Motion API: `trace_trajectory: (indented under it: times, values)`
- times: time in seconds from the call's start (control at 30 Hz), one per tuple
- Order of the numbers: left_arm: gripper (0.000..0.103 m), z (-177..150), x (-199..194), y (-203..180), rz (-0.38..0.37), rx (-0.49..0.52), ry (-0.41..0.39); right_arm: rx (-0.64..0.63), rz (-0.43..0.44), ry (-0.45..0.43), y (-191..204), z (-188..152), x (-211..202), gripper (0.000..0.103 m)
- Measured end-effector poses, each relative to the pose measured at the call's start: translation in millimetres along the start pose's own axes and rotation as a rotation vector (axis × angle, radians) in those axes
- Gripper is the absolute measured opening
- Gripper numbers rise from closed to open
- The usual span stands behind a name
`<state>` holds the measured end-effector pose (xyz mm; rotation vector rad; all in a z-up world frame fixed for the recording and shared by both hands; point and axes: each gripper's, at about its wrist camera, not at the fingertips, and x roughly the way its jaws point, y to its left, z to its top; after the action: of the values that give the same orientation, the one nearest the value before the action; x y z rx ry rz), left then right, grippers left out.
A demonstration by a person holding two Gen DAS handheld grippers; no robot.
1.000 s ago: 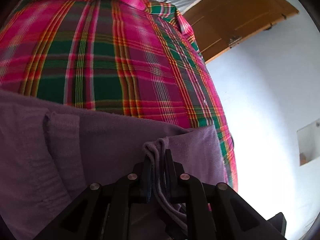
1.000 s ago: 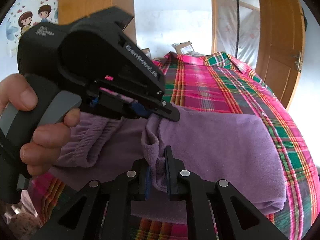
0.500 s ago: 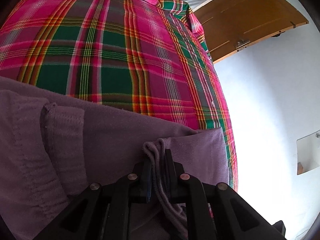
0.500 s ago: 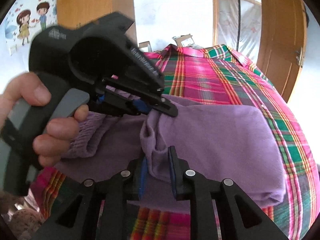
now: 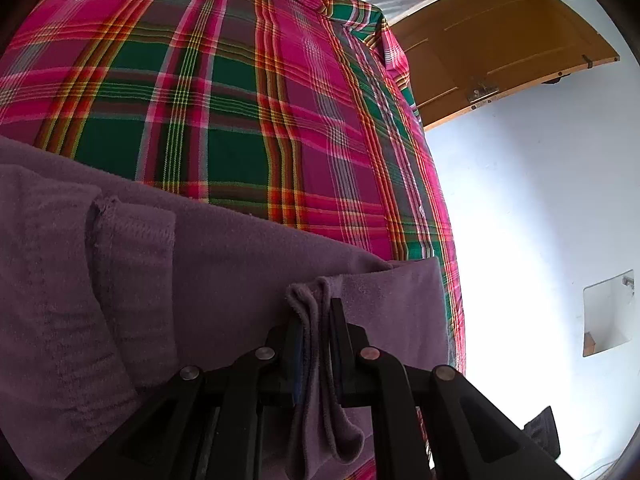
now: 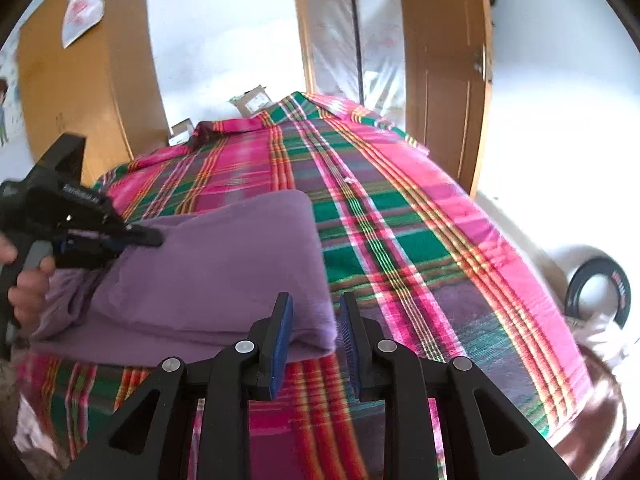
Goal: Fold clothes
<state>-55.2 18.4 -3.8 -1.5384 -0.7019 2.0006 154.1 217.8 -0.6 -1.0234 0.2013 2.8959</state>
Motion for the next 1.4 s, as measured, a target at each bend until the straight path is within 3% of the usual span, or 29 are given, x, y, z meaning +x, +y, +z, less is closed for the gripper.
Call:
trace_trajectory:
  times: [0.27,0.3,0.47,0.67,0.7,0.73,0.93,1.1,1.4]
  values:
    - [0.011,2,-3,-4,-0.044,-0.023,-0.008,-0.012,0.010,0.024,-2,-11,3,0.027]
    - [0.011,3,-4,-4,-0.053,-0.029,-0.008,-0.020,0.009,0.027,-1,-12,4,0.031]
    - [0.010,5,-15,-12,-0.114,-0.047,-0.022,-0.098,-0.015,0.039,6,-20,2,0.032]
    - [0.009,6,-31,-41,-0.177,0.006,-0.070,-0.146,-0.011,0.039,8,-26,3,0.033]
    - [0.009,5,-33,-45,-0.187,0.013,-0.070,-0.143,-0.012,0.038,7,-25,4,0.038]
    - [0.009,5,-33,-46,-0.198,0.004,-0.070,-0.141,-0.017,0.037,6,-25,4,0.050]
    - [0.009,13,-36,-56,-0.227,0.001,-0.088,-0.142,-0.031,0.030,5,-24,6,0.052]
    - [0.009,-1,-55,-50,-0.233,0.000,-0.091,-0.171,-0.039,0.021,13,-20,11,0.052]
    - [0.009,6,-32,-25,-0.149,-0.064,-0.079,-0.076,-0.080,0.002,-5,-18,10,0.052]
